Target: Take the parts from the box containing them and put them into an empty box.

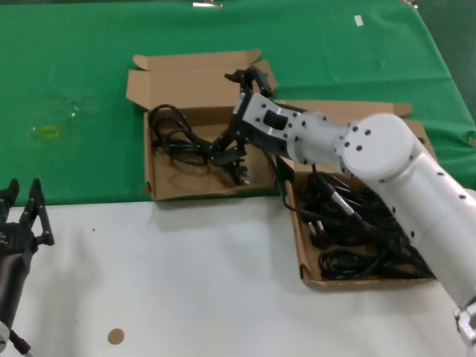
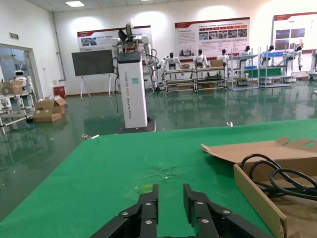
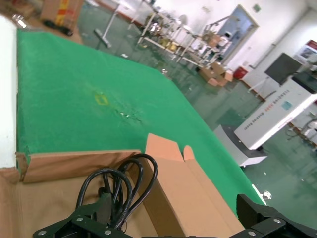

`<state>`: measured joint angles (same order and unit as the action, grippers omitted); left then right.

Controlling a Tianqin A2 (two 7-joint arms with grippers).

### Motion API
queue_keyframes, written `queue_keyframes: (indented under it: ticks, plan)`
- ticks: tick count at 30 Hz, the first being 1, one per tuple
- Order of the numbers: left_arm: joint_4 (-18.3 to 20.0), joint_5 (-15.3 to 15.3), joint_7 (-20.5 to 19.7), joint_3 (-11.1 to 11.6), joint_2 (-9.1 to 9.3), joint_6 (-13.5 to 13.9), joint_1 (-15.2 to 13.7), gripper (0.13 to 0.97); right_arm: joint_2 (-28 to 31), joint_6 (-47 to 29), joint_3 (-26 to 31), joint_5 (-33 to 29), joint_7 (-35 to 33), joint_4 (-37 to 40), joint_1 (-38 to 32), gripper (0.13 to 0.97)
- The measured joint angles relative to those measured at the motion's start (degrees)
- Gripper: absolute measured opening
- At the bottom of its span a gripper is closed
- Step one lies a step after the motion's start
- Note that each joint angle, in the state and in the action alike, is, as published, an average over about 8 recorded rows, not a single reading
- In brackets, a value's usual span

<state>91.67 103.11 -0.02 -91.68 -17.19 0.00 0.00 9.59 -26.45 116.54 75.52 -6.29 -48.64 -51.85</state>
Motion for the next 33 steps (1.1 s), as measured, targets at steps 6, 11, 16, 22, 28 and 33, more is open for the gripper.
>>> queue_keyframes:
  ticks: [6,11,16,22,28,33]
  plan:
    - [0.00,0.00,0.00,0.00,0.00,0.00,0.00,0.248,0.66,2.29,-2.16,2.39,0.55,-3.73,4.49,0.875]
    - [0.00,0.01,0.01,0.00,0.00,0.00,0.00,0.334,1.22,4.26,-4.01,4.45,1.02,-6.93,8.35,0.925]
    - [0.00,0.01,0.02,0.00,0.00,0.00,0.00,0.429,1.79,6.22,-5.85,6.49,1.48,-10.12,12.19,0.954]
    - [0.00,0.01,0.02,0.00,0.00,0.00,0.00,0.559,2.46,8.58,-8.06,8.95,2.04,-13.95,16.80,0.965]
    - [0.00,0.01,0.02,0.00,0.00,0.00,0.00,0.637,3.14,10.93,-10.28,11.41,2.60,-17.78,21.42,0.966]
    - [0.00,0.01,0.02,0.00,0.00,0.00,0.00,0.766,3.70,12.87,-12.12,13.45,3.06,-20.96,25.26,0.966]
